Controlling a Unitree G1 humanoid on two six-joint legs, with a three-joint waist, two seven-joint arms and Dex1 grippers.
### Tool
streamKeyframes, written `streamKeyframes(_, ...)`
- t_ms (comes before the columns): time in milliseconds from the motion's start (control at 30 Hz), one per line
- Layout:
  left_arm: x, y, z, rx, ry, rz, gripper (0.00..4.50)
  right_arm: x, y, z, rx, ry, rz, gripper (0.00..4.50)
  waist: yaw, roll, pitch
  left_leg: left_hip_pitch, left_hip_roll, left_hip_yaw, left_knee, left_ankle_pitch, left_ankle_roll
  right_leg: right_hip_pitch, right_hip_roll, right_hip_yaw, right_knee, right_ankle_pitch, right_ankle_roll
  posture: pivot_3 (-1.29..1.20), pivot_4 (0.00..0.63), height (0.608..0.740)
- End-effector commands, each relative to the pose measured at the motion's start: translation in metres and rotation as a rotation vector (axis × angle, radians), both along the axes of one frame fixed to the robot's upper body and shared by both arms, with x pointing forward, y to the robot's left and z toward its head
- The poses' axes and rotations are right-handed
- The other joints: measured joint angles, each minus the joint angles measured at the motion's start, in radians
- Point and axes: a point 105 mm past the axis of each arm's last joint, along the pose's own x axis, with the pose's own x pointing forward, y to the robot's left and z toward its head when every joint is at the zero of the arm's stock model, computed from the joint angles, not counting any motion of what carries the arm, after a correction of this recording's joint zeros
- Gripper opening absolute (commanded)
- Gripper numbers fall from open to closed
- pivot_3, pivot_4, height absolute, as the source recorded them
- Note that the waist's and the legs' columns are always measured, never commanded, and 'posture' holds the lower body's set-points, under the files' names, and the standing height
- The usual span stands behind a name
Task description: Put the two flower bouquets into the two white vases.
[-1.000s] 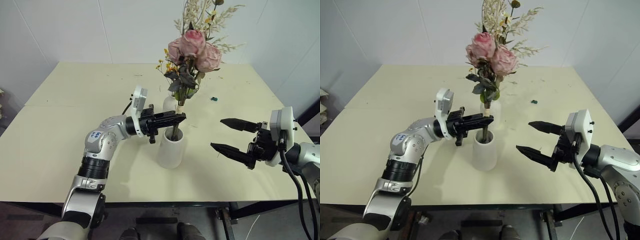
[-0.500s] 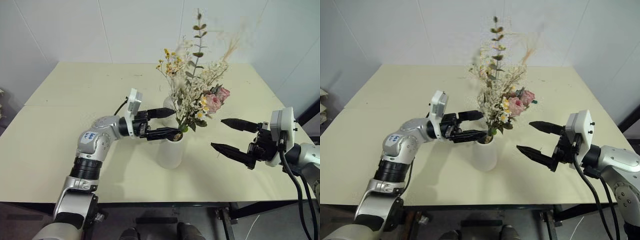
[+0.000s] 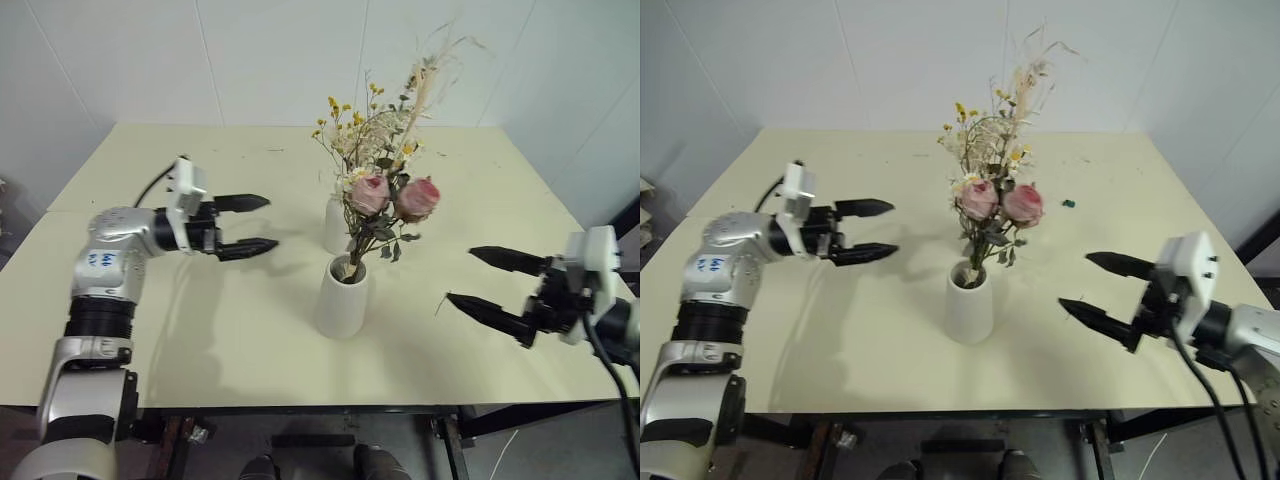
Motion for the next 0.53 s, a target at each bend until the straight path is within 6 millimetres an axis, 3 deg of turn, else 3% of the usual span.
streamKeyframes(33, 0.009, 0.024, 0.006, 0.036, -0.099, 0.108, 4.48, -0.003, -0.025, 0.015, -0.016, -0.049, -0.062, 4.50, 0.000, 0.000, 0.000, 0.000, 0.000, 0.000, 0.000, 0.000, 0.000, 0.000, 0.000, 0.000, 0.000, 0.000, 0.000, 0.00, 0.150, 0.740)
streamKeyframes(167, 0.022, 0.031, 0.005, 0.047, -0.130, 0.179, 4.48, -0.001, -0.043, 0.020, -0.019, -0.043, -0.100, 4.50, 0.002, 0.000, 0.000, 0.000, 0.000, 0.000, 0.001, 0.000, 0.000, 0.000, 0.000, 0.000, -0.001, 0.000, 0.000, 0.00, 0.150, 0.740)
streamKeyframes(300, 0.022, 0.028, 0.000, 0.026, -0.152, 0.142, 4.48, 0.000, -0.044, 0.017, -0.028, -0.025, -0.095, 4.50, 0.001, 0.000, 0.000, 0.000, 0.000, 0.000, 0.001, 0.000, 0.000, 0.000, 0.000, 0.000, -0.001, 0.001, 0.001, 0.00, 0.150, 0.740)
streamKeyframes(433, 0.023, 0.018, -0.026, 0.023, -0.044, 0.095, 4.48, -0.003, -0.019, 0.008, -0.013, 0.000, -0.043, 4.50, -0.003, 0.000, 0.000, 0.000, 0.000, 0.000, 0.000, 0.000, 0.000, 0.000, 0.000, 0.000, 0.000, 0.002, 0.003, 0.00, 0.150, 0.740)
streamKeyframes(533, 0.023, 0.008, -0.021, -0.015, -0.047, 0.057, 4.48, -0.006, -0.014, 0.012, 0.003, -0.019, -0.048, 4.50, -0.002, 0.000, 0.000, 0.000, 0.000, 0.000, 0.000, 0.000, 0.000, -0.001, 0.000, 0.000, 0.003, 0.002, 0.003, 0.00, 0.150, 0.740)
